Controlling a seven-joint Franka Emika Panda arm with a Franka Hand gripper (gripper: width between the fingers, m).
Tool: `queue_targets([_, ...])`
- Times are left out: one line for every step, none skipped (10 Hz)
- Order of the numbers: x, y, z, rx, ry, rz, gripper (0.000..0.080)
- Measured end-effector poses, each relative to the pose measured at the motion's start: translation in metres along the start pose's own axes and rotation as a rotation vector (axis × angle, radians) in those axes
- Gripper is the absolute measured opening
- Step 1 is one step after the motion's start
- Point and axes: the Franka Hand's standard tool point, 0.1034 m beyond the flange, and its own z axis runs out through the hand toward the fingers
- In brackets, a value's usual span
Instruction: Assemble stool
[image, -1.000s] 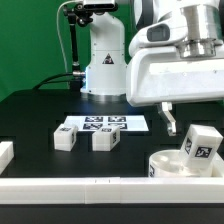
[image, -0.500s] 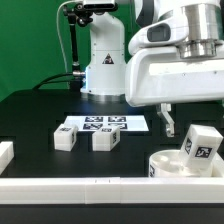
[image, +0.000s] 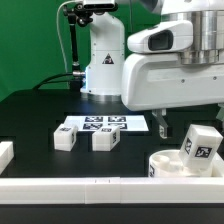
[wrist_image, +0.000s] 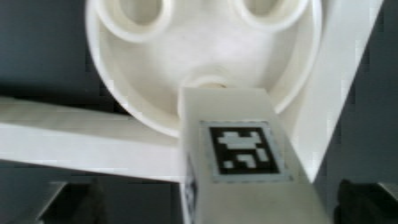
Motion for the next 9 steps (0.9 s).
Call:
queue_targets([-0.0027, -0.0029, 0.0001, 0.005, -0.073, 0.0, 0.0649])
queue_targets([0.0039, -0.0051, -0.0003, 0.005, -0.065, -0.003, 0.0649])
queue_targets([0.005, -0.0068, 0.0008, 0.005, -0.06, -0.006, 0.0649])
queue_targets([0.0046, -0.0078, 0.0019, 0.005, -0.061, -0.007, 0.0649])
queue_targets([0.0043, -0.0092, 0.0029, 0.006, -0.062, -0.009, 0.0649])
queue_targets([0.0044, -0.0096, 0.0033, 0.006, -0.061, -0.012, 0.0649])
queue_targets([0.0044, -0.0088, 0.0032, 0.006, -0.061, -0.013, 0.0623])
queue_targets([0.0044, -0.0089, 0.0032, 0.006, -0.061, -0.013, 0.0623])
queue_targets([0.0044, -0.0088, 0.0032, 0.006, -0.061, -0.013, 0.0447])
